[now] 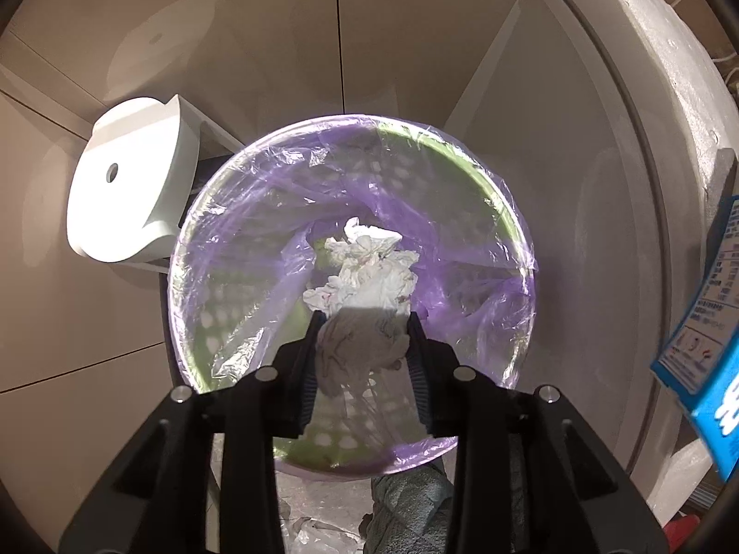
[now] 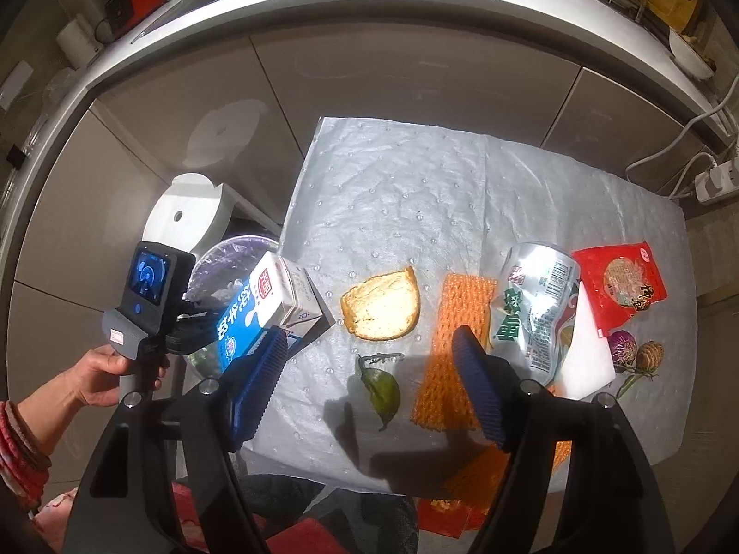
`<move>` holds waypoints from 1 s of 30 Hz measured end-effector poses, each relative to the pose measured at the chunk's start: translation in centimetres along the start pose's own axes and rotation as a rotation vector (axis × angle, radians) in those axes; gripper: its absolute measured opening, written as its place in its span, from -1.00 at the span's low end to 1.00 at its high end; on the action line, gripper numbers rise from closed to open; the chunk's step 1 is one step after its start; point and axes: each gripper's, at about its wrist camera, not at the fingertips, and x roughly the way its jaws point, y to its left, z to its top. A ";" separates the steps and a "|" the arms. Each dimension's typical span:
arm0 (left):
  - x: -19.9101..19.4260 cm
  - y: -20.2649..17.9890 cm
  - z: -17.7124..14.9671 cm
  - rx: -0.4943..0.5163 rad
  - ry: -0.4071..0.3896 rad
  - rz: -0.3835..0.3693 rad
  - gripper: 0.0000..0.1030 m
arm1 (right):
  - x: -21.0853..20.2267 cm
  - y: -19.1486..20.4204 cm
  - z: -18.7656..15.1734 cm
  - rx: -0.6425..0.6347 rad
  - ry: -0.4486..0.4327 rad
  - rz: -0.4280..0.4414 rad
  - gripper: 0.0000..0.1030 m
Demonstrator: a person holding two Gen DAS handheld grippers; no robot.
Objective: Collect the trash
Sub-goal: 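Drop the tissue into the bin with the left tool while the right tool drops the milk carton, then grasp the bread crust on the mat with the left tool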
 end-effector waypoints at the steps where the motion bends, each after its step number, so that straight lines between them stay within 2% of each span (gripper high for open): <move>1: 0.0 0.0 0.0 -0.004 0.004 -0.019 -0.03 | 0.1 0.3 0.0 -0.006 0.000 0.001 0.48; 2: 0.0 -0.2 0.0 -0.005 0.003 -0.038 0.04 | 0.2 0.6 -0.1 -0.010 0.002 0.001 0.48; 6: -0.6 -2.4 -0.1 0.038 -0.037 -0.103 0.05 | 0.2 0.9 -0.2 -0.008 0.005 -0.006 0.48; 12: -0.3 -4.7 0.1 0.095 -0.030 -0.109 0.05 | -0.1 0.0 -0.5 0.018 0.006 -0.025 0.48; 17: -1.1 -3.1 0.2 0.070 -0.044 -0.087 0.29 | 0.2 -1.0 -1.0 0.036 0.014 -0.037 0.48; 21: -2.0 -1.0 0.1 0.041 -0.063 -0.061 0.40 | 0.5 -1.7 -1.1 0.051 0.021 -0.043 0.49; 26: -4.4 0.3 -0.5 0.018 -0.102 -0.047 0.51 | 0.5 -2.6 -0.9 0.051 0.010 -0.053 0.62; 30: -8.2 -0.4 -0.9 0.043 -0.175 -0.049 0.64 | 0.0 -3.7 -0.8 0.059 -0.017 -0.079 0.84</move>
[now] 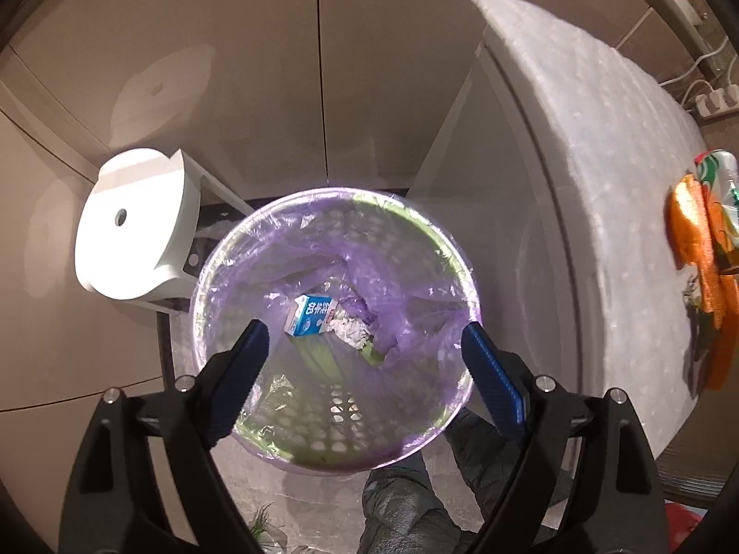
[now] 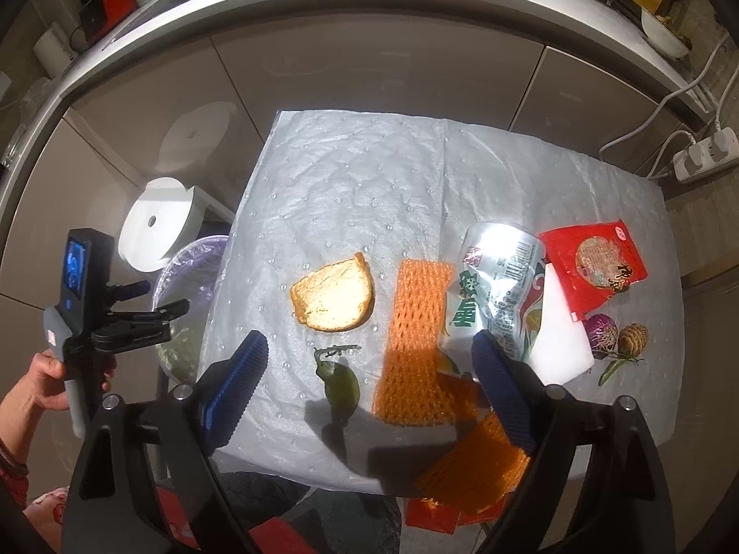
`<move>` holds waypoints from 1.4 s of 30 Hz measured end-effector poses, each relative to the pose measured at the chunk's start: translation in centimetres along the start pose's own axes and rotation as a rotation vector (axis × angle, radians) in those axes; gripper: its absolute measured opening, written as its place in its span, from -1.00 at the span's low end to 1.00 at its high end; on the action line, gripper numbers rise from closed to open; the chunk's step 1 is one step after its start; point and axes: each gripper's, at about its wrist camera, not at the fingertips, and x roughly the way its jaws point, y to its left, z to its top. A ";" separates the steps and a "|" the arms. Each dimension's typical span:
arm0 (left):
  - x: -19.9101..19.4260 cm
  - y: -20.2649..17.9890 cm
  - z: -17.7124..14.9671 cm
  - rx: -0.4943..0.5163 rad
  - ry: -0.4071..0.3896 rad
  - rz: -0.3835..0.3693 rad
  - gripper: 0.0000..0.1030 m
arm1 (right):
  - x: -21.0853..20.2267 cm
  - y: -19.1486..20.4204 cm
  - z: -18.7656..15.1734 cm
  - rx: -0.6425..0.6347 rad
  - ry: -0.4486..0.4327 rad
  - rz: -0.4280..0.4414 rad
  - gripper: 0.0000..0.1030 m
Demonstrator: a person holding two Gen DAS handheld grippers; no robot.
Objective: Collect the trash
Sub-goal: 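Grasp the bread crust on the mat with the left tool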
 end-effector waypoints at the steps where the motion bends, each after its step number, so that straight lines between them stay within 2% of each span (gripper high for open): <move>1: -1.2 -0.6 0.1 0.014 -0.025 -0.001 0.69 | -0.2 -0.3 0.0 0.004 -0.009 -0.005 0.88; 7: -8.1 -5.5 1.4 0.107 -0.169 -0.057 0.85 | -1.1 -3.1 -0.4 0.050 -0.042 -0.021 0.89; 11: -10.1 -9.6 2.3 0.189 -0.210 -0.103 0.85 | -1.9 -5.4 -1.2 0.095 -0.062 -0.033 0.90; 16: -8.7 -14.4 3.2 0.293 -0.206 -0.117 0.85 | -2.6 -8.5 -3.1 0.158 -0.074 -0.039 0.92; 20: -5.6 -17.6 4.0 0.354 -0.137 -0.110 0.85 | -2.7 -10.3 -4.4 0.186 -0.069 -0.047 0.92; 24: -4.0 -20.5 4.4 0.421 -0.122 -0.117 0.84 | -2.8 -11.9 -5.3 0.196 -0.066 -0.061 0.92; 25: -3.5 -21.0 4.5 0.428 -0.110 -0.119 0.79 | -2.8 -12.3 -5.4 0.201 -0.066 -0.062 0.92; 29: -1.4 -22.1 5.2 0.416 -0.018 -0.135 0.29 | -2.7 -13.7 -5.5 0.226 -0.071 -0.047 0.92; 32: -0.1 -22.0 5.3 0.390 0.032 -0.126 0.08 | -2.3 -14.5 -5.1 0.231 -0.072 -0.039 0.92; 36: -0.1 -22.0 5.1 0.379 0.035 -0.121 -0.02 | -1.8 -15.0 -4.6 0.230 -0.074 -0.025 0.92; 42: -1.0 -21.7 5.5 0.357 0.016 -0.153 -0.49 | -1.1 -15.3 -3.8 0.221 -0.080 0.008 0.92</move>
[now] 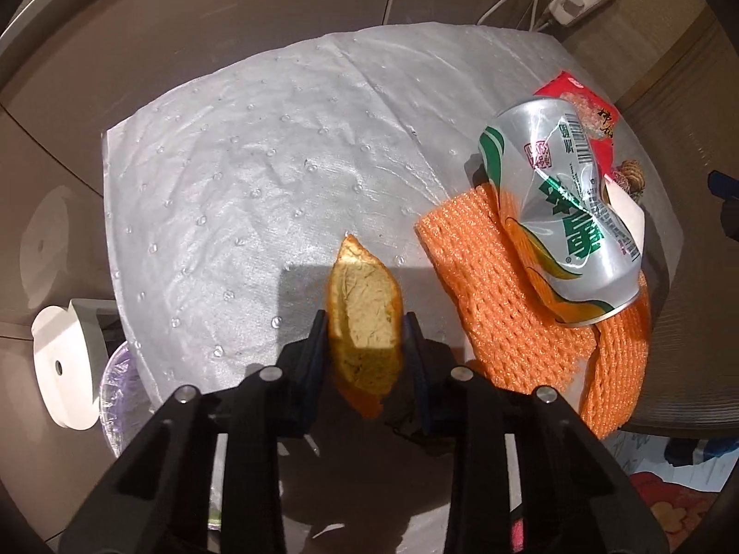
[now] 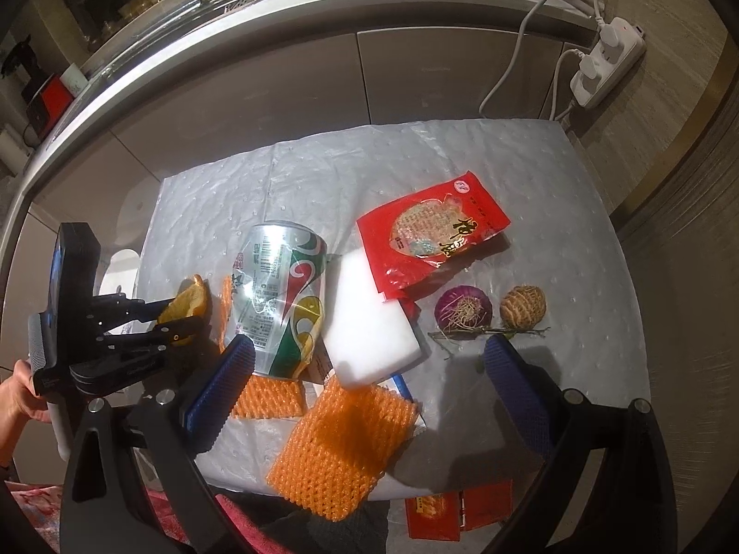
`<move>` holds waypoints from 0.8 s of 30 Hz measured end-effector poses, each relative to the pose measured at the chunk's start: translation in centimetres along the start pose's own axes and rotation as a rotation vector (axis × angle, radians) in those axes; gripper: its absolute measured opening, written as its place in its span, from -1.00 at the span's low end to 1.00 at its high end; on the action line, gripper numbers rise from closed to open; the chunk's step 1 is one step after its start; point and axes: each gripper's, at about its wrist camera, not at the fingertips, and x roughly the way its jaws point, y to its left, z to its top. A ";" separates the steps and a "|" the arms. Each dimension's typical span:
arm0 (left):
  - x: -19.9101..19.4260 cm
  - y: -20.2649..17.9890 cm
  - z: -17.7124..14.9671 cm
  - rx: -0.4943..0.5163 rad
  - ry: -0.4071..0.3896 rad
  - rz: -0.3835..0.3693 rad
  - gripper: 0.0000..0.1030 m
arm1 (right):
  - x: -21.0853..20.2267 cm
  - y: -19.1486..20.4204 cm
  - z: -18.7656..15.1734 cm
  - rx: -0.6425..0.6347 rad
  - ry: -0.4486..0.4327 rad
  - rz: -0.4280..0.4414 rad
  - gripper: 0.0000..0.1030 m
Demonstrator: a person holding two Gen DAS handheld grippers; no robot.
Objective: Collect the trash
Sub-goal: 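Grasp the bread crust on the mat with the left tool, then carry the bread crust to the bin with the left tool while the right tool carries the soda can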
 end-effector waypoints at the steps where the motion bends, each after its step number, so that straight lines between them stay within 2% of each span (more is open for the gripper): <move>1: -0.2 0.1 0.1 -0.003 0.000 0.000 -0.58 | 0.1 0.0 0.1 -0.001 0.000 0.007 0.92; 2: -0.3 0.2 0.1 -0.009 -0.001 -0.002 -0.66 | 0.3 0.1 0.2 -0.003 0.001 0.013 0.92; 5: -1.0 0.5 0.0 -0.026 -0.014 -0.005 -0.73 | 0.7 0.2 0.3 -0.015 0.004 0.022 0.92; 10: -2.1 0.4 0.1 -0.043 -0.038 -0.030 -0.77 | 1.4 0.5 0.3 -0.034 0.019 0.047 0.92; 17: -5.1 -0.1 0.1 -0.063 -0.100 -0.048 -0.78 | 3.3 2.7 0.3 -0.028 0.050 0.133 0.92; 24: -9.1 1.6 -2.2 -0.132 -0.163 -0.042 -0.78 | 7.6 6.2 1.2 -0.050 0.100 0.046 0.92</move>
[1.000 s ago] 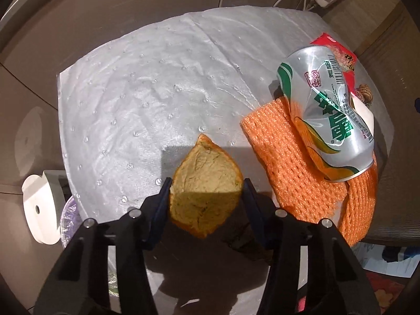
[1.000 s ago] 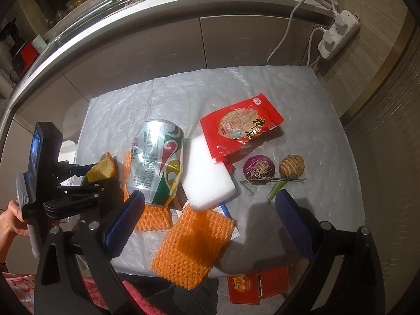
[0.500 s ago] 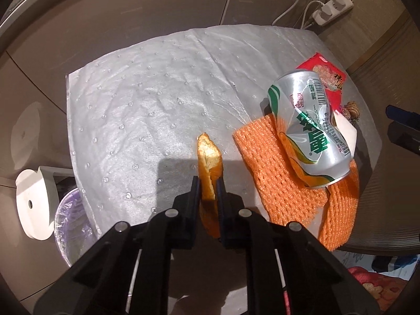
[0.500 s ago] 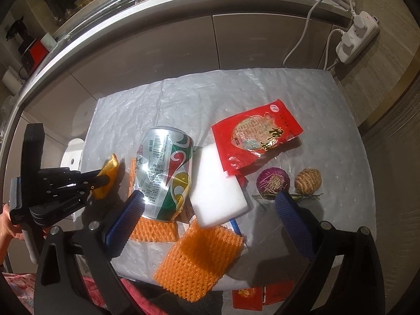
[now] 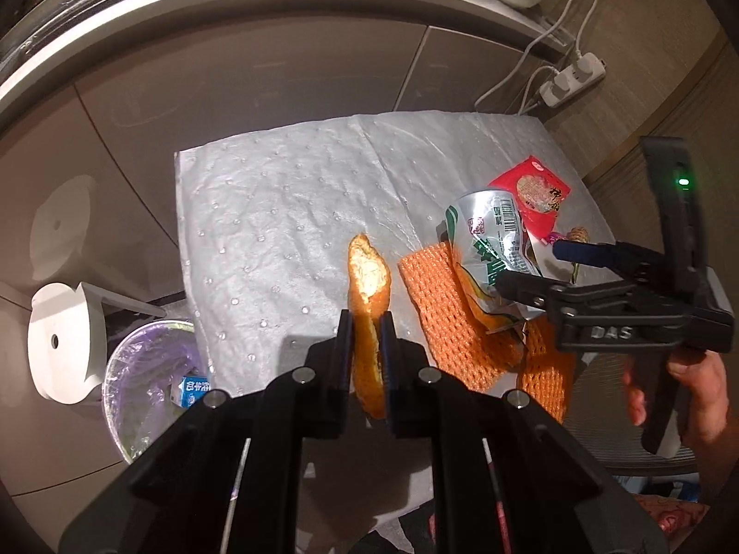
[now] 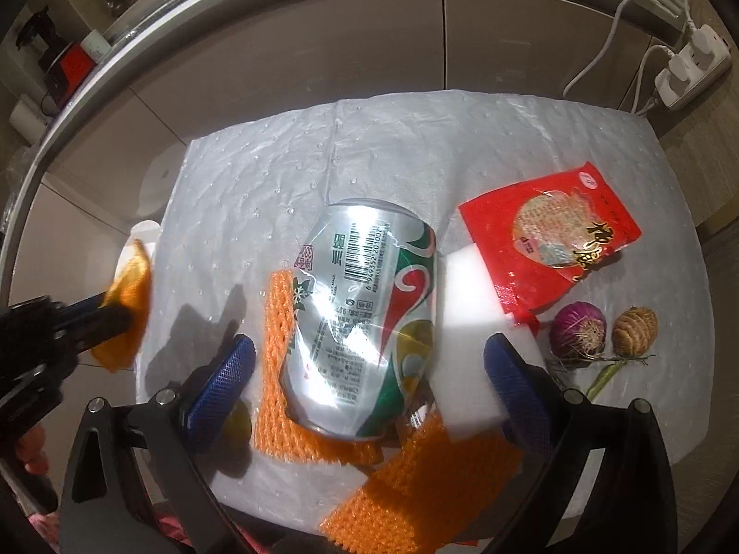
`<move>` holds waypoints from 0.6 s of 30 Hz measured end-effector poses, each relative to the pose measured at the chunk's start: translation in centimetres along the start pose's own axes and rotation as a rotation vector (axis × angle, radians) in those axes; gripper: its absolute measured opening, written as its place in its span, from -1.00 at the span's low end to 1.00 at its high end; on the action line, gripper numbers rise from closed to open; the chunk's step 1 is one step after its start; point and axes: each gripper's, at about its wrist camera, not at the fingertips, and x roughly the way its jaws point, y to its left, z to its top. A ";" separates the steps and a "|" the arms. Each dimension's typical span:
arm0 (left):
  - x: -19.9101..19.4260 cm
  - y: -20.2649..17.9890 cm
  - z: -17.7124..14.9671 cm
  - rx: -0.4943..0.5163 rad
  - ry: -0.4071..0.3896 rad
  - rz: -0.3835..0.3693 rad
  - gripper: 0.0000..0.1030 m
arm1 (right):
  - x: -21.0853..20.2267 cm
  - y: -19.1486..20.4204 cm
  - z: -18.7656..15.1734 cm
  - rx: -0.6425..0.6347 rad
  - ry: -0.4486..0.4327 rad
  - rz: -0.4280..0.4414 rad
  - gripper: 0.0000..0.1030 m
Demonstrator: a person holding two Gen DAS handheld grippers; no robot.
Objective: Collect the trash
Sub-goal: 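Carry the bread crust to the bin with the left tool while the right tool carries the soda can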
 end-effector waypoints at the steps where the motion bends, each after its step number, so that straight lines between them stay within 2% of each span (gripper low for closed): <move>1: -0.5 0.4 -0.3 -0.010 -0.005 0.005 -0.78 | 0.7 0.2 0.2 0.011 0.011 -0.014 0.92; 6: -2.1 2.9 -1.8 -0.059 -0.025 0.032 -0.78 | 2.9 0.2 0.3 0.064 0.037 -0.064 0.91; 8: -2.6 4.1 -2.3 -0.083 -0.030 0.039 -0.78 | 2.8 0.2 0.3 0.073 0.024 -0.082 0.75; 10: -3.1 5.5 -2.9 -0.108 -0.033 0.049 -0.78 | 2.5 0.0 0.3 0.077 0.014 -0.081 0.48; 18: -4.3 10.4 -5.1 -0.172 -0.039 0.087 -0.78 | 0.0 -0.2 0.2 0.081 -0.041 -0.085 0.48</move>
